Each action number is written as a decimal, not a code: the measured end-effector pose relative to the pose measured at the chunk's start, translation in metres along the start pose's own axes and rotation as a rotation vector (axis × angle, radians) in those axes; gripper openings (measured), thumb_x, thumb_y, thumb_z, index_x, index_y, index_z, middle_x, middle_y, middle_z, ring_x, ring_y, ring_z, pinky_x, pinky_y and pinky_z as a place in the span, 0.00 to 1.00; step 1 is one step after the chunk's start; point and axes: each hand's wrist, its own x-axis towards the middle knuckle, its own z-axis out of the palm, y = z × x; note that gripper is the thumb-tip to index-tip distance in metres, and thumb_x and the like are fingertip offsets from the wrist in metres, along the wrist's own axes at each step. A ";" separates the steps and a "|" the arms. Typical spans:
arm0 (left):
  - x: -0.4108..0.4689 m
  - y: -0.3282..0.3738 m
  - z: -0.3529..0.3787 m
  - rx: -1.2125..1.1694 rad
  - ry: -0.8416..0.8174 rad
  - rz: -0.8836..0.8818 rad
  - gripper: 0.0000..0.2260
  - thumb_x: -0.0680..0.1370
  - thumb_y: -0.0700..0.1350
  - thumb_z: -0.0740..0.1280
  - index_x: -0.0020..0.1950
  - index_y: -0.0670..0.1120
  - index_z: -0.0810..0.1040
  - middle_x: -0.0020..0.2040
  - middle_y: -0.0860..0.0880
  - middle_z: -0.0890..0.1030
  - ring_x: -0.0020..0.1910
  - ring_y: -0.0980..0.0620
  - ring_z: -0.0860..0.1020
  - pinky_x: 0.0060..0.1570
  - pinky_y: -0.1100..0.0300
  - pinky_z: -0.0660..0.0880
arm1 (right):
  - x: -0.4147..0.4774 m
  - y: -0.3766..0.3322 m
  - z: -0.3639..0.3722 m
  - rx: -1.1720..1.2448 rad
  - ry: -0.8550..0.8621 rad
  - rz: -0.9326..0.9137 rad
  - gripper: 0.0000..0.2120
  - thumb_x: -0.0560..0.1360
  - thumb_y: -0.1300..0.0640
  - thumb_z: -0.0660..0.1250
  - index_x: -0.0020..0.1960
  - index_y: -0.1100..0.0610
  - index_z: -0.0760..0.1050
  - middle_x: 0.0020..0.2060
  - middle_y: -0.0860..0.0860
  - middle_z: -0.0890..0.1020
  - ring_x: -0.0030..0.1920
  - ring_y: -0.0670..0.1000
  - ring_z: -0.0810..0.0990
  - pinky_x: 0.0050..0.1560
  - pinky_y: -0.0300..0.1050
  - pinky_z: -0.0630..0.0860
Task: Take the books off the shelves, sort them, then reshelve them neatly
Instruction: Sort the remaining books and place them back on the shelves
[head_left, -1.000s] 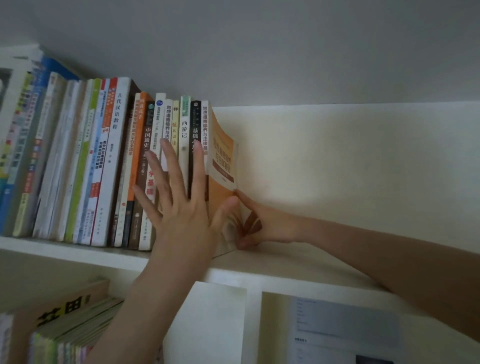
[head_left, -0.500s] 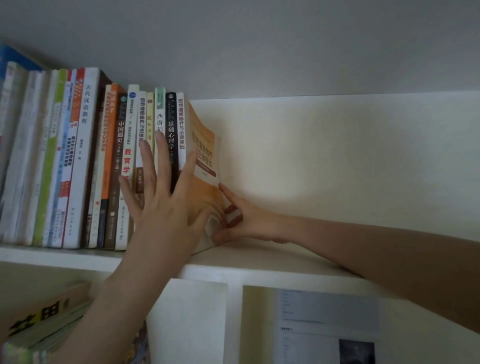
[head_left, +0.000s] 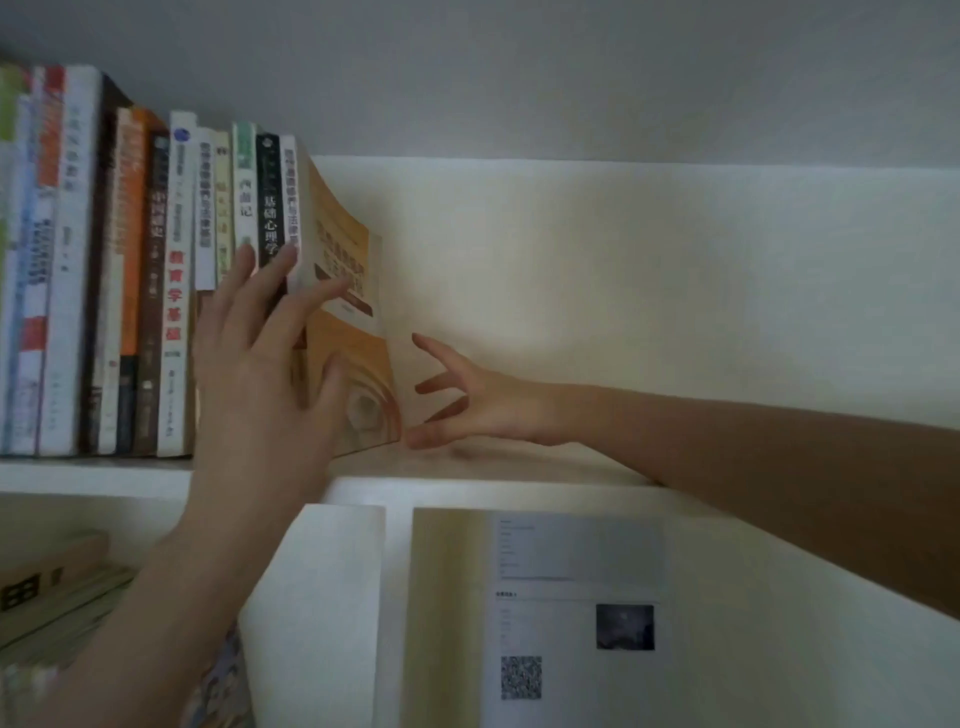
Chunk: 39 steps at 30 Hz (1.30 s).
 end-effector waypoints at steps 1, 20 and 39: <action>-0.003 0.013 0.000 -0.078 -0.012 -0.004 0.18 0.76 0.41 0.65 0.66 0.51 0.73 0.70 0.53 0.67 0.73 0.57 0.58 0.70 0.70 0.48 | -0.010 -0.003 -0.003 -0.016 0.023 -0.006 0.48 0.72 0.50 0.73 0.77 0.40 0.41 0.71 0.54 0.65 0.67 0.52 0.71 0.66 0.46 0.71; -0.150 0.213 0.099 -0.527 -0.312 0.222 0.18 0.76 0.44 0.60 0.65 0.45 0.75 0.65 0.50 0.75 0.73 0.49 0.63 0.74 0.43 0.49 | -0.317 0.057 0.002 -0.568 0.558 0.099 0.37 0.72 0.52 0.73 0.76 0.54 0.59 0.75 0.47 0.60 0.75 0.43 0.56 0.74 0.36 0.56; -0.558 0.391 0.165 -0.791 -2.010 -0.096 0.17 0.80 0.44 0.61 0.69 0.49 0.69 0.66 0.48 0.73 0.65 0.53 0.71 0.63 0.63 0.65 | -0.678 0.247 0.228 0.274 0.774 1.428 0.33 0.70 0.43 0.73 0.70 0.48 0.63 0.67 0.47 0.65 0.70 0.49 0.66 0.65 0.39 0.63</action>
